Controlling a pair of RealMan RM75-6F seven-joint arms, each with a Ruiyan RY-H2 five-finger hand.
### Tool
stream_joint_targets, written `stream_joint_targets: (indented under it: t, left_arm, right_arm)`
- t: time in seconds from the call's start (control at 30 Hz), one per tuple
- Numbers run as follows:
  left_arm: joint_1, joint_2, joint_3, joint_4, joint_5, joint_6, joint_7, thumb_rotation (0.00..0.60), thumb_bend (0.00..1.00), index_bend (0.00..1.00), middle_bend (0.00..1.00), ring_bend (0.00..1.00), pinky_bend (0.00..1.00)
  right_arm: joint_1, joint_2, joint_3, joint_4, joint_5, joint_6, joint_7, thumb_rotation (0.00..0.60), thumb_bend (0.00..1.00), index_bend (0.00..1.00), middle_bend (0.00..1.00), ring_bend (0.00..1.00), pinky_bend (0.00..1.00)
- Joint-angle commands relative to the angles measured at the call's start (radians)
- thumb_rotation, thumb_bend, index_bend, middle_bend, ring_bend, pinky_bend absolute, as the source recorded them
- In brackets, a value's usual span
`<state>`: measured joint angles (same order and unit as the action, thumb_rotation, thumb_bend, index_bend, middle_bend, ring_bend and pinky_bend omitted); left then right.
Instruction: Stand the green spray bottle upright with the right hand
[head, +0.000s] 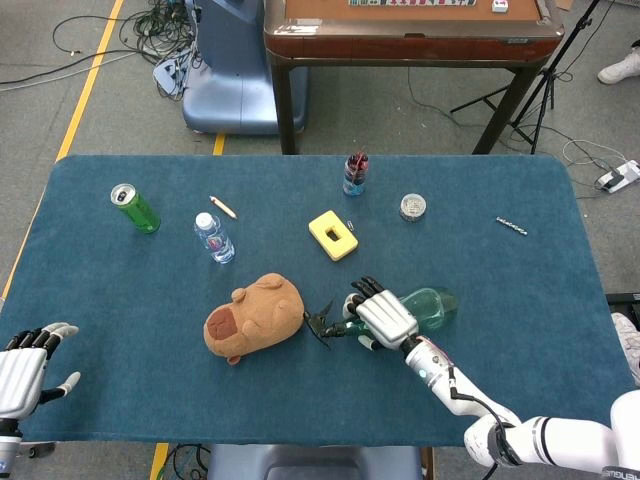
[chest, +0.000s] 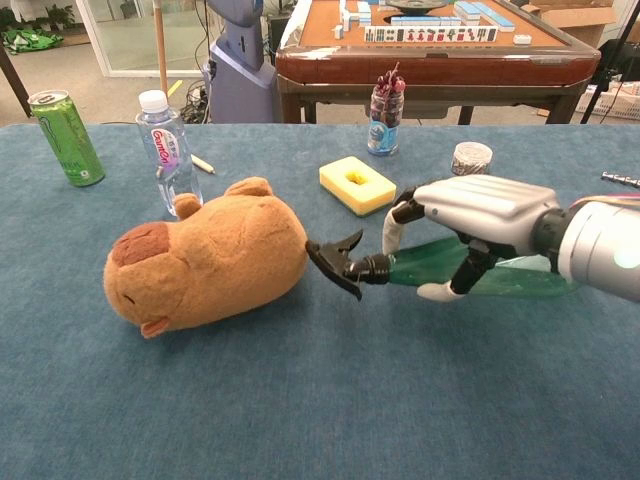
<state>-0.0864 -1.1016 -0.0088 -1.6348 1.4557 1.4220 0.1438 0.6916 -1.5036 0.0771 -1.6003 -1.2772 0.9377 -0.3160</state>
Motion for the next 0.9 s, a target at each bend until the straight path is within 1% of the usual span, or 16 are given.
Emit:
stream_joint_targets:
  t: [0.03, 0.13, 0.3, 0.43, 0.63, 0.7, 0.9]
  left_arm:
    - [-0.001, 0.000, -0.001, -0.003, 0.002, 0.000, 0.002, 0.600, 0.24, 0.28, 0.24, 0.24, 0.20]
    - [-0.002, 0.001, -0.001, -0.006, 0.003, 0.001, 0.005, 0.600, 0.24, 0.28, 0.24, 0.24, 0.20]
    - [-0.001, 0.003, 0.000, -0.010, 0.004, 0.003, 0.008, 0.600, 0.24, 0.28, 0.24, 0.24, 0.20]
    - [-0.001, 0.004, 0.000, -0.012, 0.002, 0.002, 0.010, 0.600, 0.24, 0.28, 0.24, 0.24, 0.20]
    - [-0.001, 0.004, 0.000, -0.012, 0.003, 0.003, 0.011, 0.600, 0.24, 0.28, 0.24, 0.24, 0.20]
    - [-0.001, 0.004, 0.000, -0.012, 0.002, 0.002, 0.011, 0.600, 0.24, 0.28, 0.24, 0.24, 0.20]
    - [-0.003, 0.004, 0.001, -0.014, 0.003, -0.002, 0.013, 0.600, 0.24, 0.28, 0.24, 0.24, 0.20]
  right_arm:
    - [-0.052, 0.066, 0.027, -0.041, -0.072, 0.076, 0.193, 0.600, 0.53, 0.61, 0.32, 0.10, 0.11]
    - [-0.079, 0.090, 0.037, -0.043, -0.100, 0.116, 0.321, 0.600, 0.53, 0.61, 0.33, 0.11, 0.12]
    - [-0.118, 0.111, 0.058, -0.027, -0.107, 0.154, 0.539, 0.600, 0.53, 0.62, 0.33, 0.11, 0.12]
    - [-0.156, 0.078, 0.077, 0.024, -0.124, 0.210, 0.763, 0.600, 0.53, 0.62, 0.33, 0.11, 0.12]
    - [-0.182, 0.030, 0.082, 0.106, -0.150, 0.234, 1.047, 0.600, 0.53, 0.62, 0.33, 0.11, 0.12]
    - [-0.184, 0.020, 0.086, 0.131, -0.157, 0.238, 1.108, 0.600, 0.52, 0.62, 0.33, 0.11, 0.12]
    - [-0.186, -0.015, 0.110, 0.189, -0.162, 0.241, 1.347, 0.600, 0.52, 0.62, 0.33, 0.11, 0.12]
